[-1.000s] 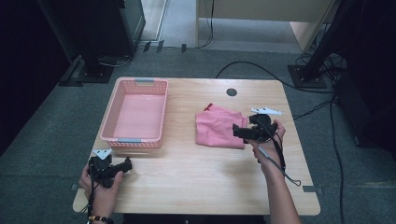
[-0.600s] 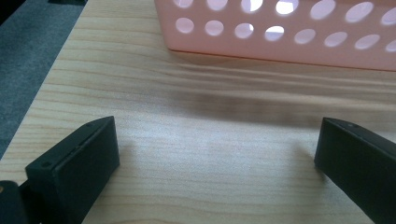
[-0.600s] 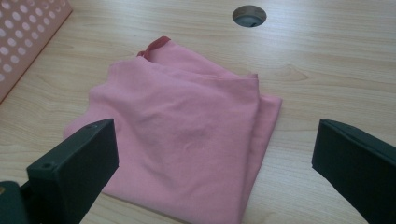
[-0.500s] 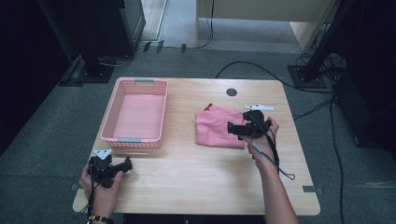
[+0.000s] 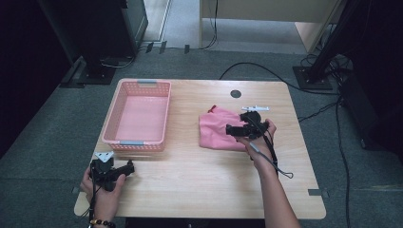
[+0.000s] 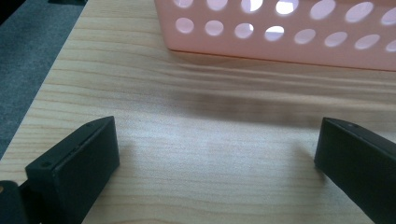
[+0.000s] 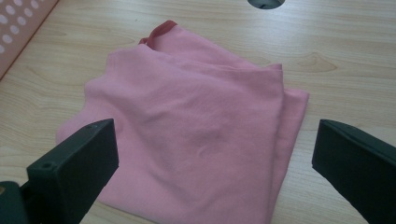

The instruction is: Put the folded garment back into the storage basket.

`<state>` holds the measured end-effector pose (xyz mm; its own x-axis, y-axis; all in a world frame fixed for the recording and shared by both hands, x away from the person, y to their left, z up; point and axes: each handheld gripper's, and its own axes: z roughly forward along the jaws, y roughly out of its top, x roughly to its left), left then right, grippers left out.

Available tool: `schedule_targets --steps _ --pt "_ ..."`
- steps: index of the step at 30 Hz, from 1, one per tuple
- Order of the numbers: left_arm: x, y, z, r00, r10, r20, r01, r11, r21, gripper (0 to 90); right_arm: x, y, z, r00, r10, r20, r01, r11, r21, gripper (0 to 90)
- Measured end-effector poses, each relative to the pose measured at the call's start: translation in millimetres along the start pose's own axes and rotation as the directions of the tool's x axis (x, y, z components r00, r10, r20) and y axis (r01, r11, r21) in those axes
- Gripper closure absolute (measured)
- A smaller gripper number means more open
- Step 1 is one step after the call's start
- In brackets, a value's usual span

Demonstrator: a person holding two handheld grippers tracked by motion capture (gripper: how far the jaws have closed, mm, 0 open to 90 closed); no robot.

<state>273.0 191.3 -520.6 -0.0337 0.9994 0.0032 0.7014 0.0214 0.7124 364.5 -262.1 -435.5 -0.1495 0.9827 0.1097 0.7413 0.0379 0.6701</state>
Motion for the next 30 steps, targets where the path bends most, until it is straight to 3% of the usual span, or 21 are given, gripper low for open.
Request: schedule_targets --steps 17,30 --pt "-0.1 0.0 0.0 1.0000 0.001 0.001 -0.001 1.0000 0.000 0.0 14.0 -1.6 31.1 0.9997 -0.001 0.026 0.000 0.998 0.061 0.6" --pt "-0.1 0.0 0.0 1.0000 0.001 0.002 -0.001 1.0000 0.000 0.0 19.9 -1.6 52.0 0.9981 0.031 0.053 -0.034 0.997 0.065 0.6"
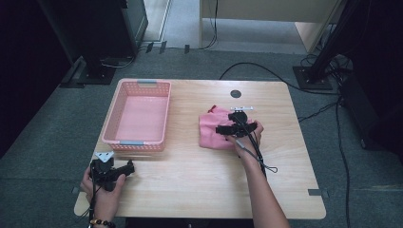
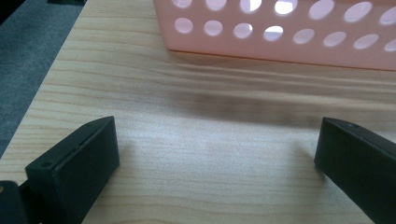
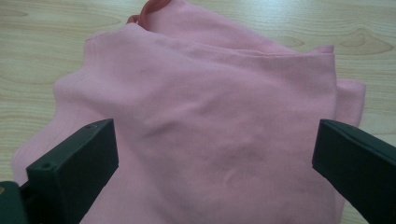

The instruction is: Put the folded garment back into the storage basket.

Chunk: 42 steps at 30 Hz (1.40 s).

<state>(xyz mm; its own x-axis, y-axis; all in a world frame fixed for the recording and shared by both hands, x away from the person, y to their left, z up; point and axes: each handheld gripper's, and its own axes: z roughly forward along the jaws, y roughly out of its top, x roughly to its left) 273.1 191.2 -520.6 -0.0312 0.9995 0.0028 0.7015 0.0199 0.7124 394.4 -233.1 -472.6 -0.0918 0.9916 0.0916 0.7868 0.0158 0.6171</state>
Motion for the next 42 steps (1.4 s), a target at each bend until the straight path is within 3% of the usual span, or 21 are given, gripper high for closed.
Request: schedule_targets --steps 11,16,19,23,31,35,39,42 --pt "0.0 0.0 0.0 1.0000 0.000 0.000 0.000 1.0000 0.000 0.0 4.5 -0.6 16.2 0.9997 0.020 0.017 -0.020 1.000 0.012 0.0" --pt "0.0 0.0 0.0 1.0000 0.000 0.000 0.000 1.0000 0.000 0.0 8.5 -3.0 24.8 0.9980 -0.009 0.062 0.007 1.000 0.029 0.0" --pt "0.1 0.0 0.0 1.0000 0.001 0.000 -0.001 1.0000 0.001 0.0 11.9 -7.6 35.1 0.9945 -0.039 0.097 0.033 0.997 0.068 0.0" --pt "0.0 0.0 0.0 1.0000 0.001 0.000 -0.001 1.0000 0.001 0.0 12.7 -14.1 39.1 0.9966 -0.043 0.070 0.041 0.999 0.028 0.0" --pt "0.0 0.0 -0.1 1.0000 0.001 0.000 -0.001 1.0000 0.001 0.0 12.0 -16.1 38.2 0.9966 -0.074 0.037 0.073 0.997 0.030 0.5" --pt "-0.3 -0.2 -0.2 1.0000 0.004 0.001 -0.004 1.0000 0.000 0.0 12.1 -19.8 35.4 0.9973 -0.061 0.040 0.062 0.998 -0.016 10.9" --pt "-0.3 -0.1 -0.1 1.0000 0.003 0.001 -0.003 1.0000 0.000 0.0 11.8 -21.6 31.7 0.9968 -0.078 0.019 0.078 0.996 -0.045 26.8" --pt "-0.3 0.0 -0.2 1.0000 0.004 0.000 -0.004 1.0000 0.001 0.0 10.0 -20.9 28.8 0.9967 -0.080 0.015 0.080 0.996 -0.048 43.6"
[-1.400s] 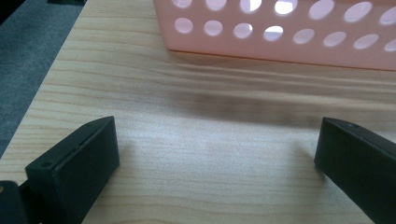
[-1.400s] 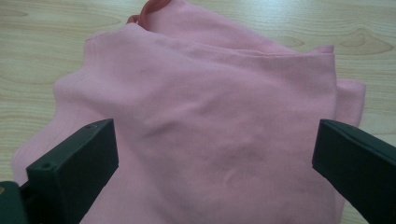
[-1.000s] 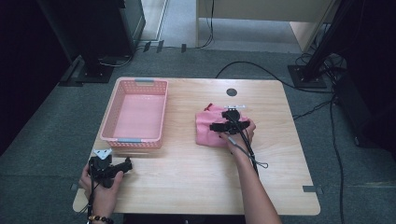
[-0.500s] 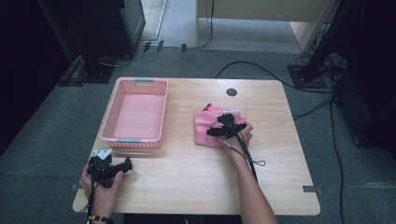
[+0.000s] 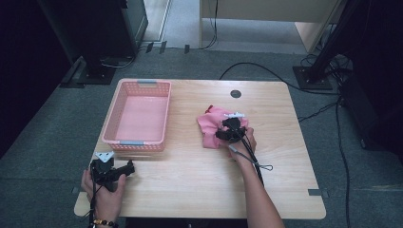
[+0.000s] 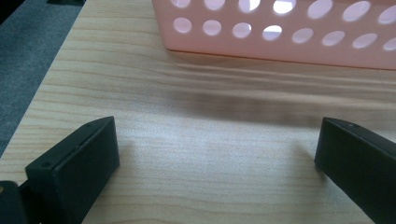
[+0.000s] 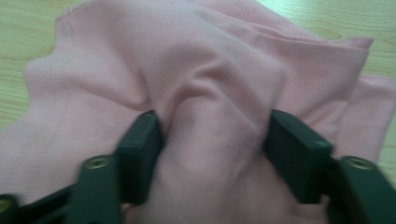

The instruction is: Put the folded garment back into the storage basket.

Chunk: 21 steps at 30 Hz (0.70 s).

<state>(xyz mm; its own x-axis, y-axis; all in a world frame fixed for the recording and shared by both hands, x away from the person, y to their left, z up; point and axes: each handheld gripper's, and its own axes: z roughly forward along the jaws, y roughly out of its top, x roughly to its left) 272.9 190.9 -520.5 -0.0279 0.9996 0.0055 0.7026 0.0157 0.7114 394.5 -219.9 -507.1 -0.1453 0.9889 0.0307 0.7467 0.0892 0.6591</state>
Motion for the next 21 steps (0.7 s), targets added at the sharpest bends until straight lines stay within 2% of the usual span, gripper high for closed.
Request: schedule_targets --steps 3,6,9,17,21 --pt "-0.7 0.4 0.3 1.0000 -0.005 -0.005 0.005 1.0000 0.000 0.0 -1.1 -0.8 -1.4 1.0000 0.001 -0.005 -0.002 1.000 -0.012 55.4" --pt "-0.7 0.3 0.3 1.0000 -0.004 -0.004 0.004 1.0000 0.001 0.0 -2.3 -1.9 -2.1 0.9999 0.010 -0.013 -0.010 1.000 -0.020 61.3" --pt "-0.7 0.4 0.2 1.0000 -0.004 -0.005 0.004 1.0000 0.002 0.0 -3.1 -3.2 -2.0 0.9996 0.025 -0.017 -0.025 0.999 -0.036 64.5" --pt "-0.7 0.4 0.3 1.0000 -0.005 -0.004 0.005 1.0000 0.000 0.0 -2.9 -2.1 -4.3 0.9922 0.122 -0.023 -0.123 0.991 -0.043 69.5" --pt "-0.7 0.4 0.4 1.0000 -0.006 -0.004 0.006 1.0000 0.000 0.0 -1.7 2.0 -8.3 0.9894 0.140 -0.040 -0.141 0.989 -0.045 70.0"
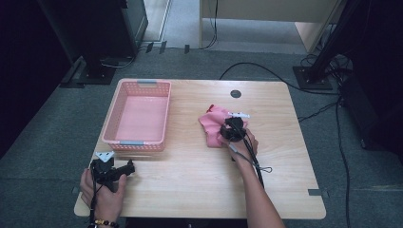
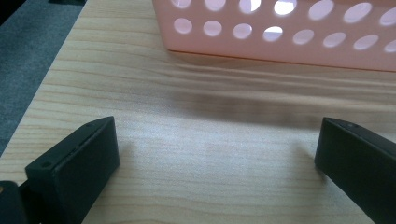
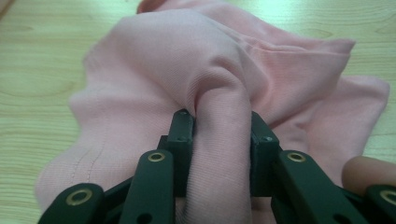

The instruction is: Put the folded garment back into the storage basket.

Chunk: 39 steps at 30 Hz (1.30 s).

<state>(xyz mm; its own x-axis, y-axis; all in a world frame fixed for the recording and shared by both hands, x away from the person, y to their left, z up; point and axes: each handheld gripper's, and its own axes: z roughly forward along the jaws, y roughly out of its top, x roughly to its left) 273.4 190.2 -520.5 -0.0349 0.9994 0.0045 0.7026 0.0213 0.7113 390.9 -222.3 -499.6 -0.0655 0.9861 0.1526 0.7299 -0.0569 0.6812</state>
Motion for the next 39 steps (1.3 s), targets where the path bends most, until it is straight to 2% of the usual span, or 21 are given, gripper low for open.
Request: schedule_targets --steps 9,11,17,29,39 --pt "0.1 0.2 0.1 1.0000 0.000 0.000 0.000 1.0000 0.001 0.0 6.7 17.3 -18.3 0.9994 0.012 -0.032 -0.013 1.000 -0.022 70.0" --pt "0.1 0.2 0.1 1.0000 0.000 0.000 0.000 1.0000 0.001 0.0 6.5 20.8 -21.2 0.9988 0.029 -0.040 -0.030 0.999 -0.023 70.0" --pt "0.1 0.2 0.1 1.0000 0.001 0.000 -0.001 1.0000 0.001 0.0 7.2 29.8 -27.3 0.9989 0.034 -0.033 -0.035 0.999 -0.034 69.9" --pt "0.1 0.2 0.0 1.0000 0.000 0.000 0.000 1.0000 0.001 0.0 25.2 51.0 -45.7 0.9982 0.006 -0.059 -0.010 0.998 -0.065 69.8" --pt "0.1 0.2 0.1 1.0000 0.000 0.000 0.000 1.0000 0.001 0.0 41.5 62.6 -52.3 0.9972 -0.016 -0.074 0.010 0.997 -0.074 69.5"
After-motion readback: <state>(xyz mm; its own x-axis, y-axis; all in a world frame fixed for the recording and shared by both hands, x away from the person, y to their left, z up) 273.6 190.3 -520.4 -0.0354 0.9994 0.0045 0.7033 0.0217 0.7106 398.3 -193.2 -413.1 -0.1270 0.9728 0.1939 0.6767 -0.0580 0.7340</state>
